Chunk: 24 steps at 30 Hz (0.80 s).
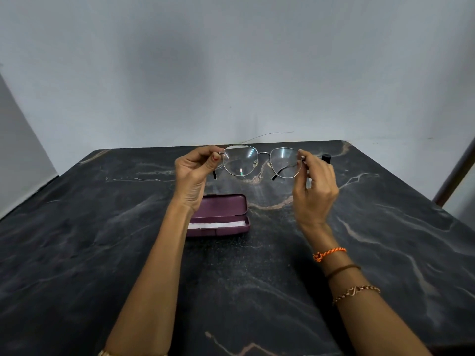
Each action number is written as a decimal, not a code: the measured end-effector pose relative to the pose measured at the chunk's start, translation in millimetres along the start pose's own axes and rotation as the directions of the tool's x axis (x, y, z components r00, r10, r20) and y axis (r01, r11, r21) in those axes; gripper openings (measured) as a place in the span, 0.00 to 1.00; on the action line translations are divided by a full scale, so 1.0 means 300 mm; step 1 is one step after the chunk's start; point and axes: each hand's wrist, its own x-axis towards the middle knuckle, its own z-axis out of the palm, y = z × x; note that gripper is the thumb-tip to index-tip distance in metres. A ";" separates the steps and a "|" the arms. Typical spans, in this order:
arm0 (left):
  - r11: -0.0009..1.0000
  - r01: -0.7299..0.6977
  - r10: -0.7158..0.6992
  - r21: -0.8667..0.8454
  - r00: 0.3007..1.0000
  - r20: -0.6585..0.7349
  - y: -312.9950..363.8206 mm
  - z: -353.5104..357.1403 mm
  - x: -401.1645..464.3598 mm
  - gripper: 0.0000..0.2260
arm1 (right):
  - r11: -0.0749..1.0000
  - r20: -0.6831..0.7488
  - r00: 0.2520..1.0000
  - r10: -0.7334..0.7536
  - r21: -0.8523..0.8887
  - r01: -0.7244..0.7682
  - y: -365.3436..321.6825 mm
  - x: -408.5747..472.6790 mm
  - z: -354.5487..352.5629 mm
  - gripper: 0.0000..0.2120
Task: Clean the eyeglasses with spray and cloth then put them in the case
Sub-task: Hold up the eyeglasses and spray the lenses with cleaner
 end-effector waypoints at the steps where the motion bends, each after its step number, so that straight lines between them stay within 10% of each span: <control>1: 1.000 0.003 -0.003 0.018 1.000 0.014 0.000 -0.001 -0.002 0.15 | 1.000 -0.001 1.000 0.010 0.003 -0.010 0.000 0.000 0.000 0.08; 24: 0.991 0.095 -0.102 0.092 0.992 0.080 -0.010 -0.025 -0.001 0.16 | 0.978 0.051 0.993 0.103 0.177 -0.110 0.007 0.002 -0.006 0.10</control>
